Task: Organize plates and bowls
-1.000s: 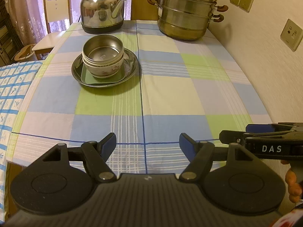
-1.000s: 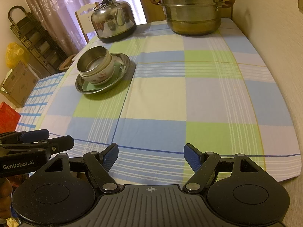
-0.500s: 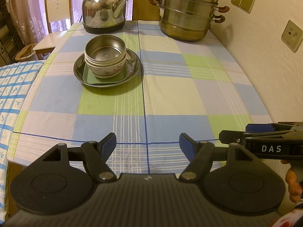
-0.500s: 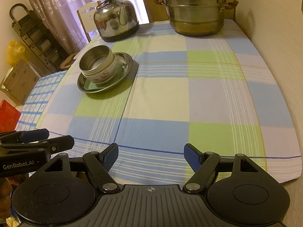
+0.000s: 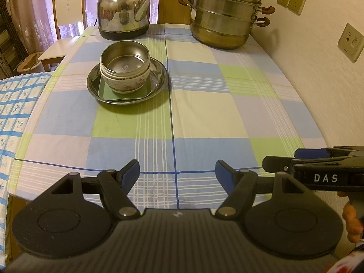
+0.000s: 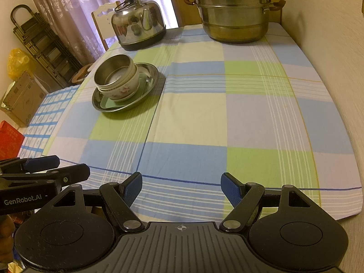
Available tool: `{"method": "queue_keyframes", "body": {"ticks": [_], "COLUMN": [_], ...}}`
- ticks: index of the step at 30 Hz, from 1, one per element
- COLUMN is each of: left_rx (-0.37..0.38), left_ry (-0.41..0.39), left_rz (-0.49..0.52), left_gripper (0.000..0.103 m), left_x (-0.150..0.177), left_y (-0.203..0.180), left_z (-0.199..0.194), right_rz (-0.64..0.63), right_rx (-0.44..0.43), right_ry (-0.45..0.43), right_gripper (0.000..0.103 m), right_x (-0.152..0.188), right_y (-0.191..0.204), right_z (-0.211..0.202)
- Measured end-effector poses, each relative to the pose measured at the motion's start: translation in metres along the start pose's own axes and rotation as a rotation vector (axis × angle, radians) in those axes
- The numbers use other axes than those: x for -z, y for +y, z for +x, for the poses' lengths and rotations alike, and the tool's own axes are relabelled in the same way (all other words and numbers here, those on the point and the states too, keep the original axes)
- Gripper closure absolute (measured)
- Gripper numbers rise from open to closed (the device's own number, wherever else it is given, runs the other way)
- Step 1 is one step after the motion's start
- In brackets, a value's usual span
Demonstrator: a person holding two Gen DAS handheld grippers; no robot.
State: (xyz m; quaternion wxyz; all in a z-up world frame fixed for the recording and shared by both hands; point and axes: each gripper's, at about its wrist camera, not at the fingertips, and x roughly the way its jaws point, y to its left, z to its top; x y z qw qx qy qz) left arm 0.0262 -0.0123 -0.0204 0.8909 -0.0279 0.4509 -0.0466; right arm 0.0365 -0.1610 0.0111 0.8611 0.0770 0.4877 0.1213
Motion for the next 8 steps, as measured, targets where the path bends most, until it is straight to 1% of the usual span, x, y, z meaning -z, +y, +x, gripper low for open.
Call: {"method": "queue_keyframes", "body": {"ticks": [8], "left_rx": [-0.003], "left_ry": [0.005], "left_rz": [-0.008], "left_gripper": [0.031], "left_x": [-0.0003], "left_y": [0.002], "left_z": [0.0029], "right_rz": [0.0], "right_rx": [0.0], "right_ry": [0.001], "right_gripper": [0.027], "right_x": [0.0001], "right_y": [0.0007], "right_z": [0.0006]}}
